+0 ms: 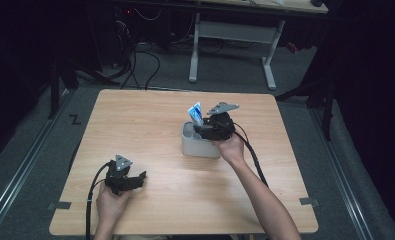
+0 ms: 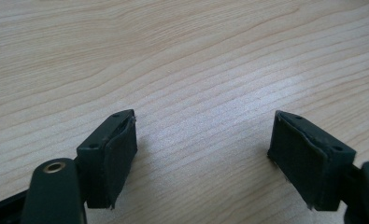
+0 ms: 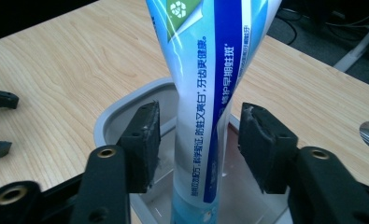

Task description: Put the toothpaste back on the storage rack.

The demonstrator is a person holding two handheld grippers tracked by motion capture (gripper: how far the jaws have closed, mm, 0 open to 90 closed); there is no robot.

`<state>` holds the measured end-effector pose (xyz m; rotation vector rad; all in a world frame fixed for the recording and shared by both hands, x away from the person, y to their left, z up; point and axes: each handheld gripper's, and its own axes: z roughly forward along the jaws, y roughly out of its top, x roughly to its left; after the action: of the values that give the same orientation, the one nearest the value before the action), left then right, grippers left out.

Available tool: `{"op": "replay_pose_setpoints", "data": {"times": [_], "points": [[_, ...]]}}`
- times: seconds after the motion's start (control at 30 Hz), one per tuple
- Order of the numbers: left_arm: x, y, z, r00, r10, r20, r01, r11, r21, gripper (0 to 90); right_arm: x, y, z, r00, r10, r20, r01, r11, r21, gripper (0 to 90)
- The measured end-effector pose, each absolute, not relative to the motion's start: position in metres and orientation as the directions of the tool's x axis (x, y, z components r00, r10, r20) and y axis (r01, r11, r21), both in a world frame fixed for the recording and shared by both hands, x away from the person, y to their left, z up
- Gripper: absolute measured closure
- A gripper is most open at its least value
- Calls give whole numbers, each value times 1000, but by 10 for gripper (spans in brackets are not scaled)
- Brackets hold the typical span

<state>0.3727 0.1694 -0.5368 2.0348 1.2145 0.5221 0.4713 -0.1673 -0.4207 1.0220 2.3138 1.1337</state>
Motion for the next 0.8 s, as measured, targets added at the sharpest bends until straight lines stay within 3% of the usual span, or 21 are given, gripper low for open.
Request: {"op": "replay_pose_setpoints", "data": {"times": [0.8], "points": [[373, 170, -537, 480, 877, -12, 596, -316, 738, 236, 458, -177, -405, -671, 741, -8, 419, 388, 821, 439]]}}
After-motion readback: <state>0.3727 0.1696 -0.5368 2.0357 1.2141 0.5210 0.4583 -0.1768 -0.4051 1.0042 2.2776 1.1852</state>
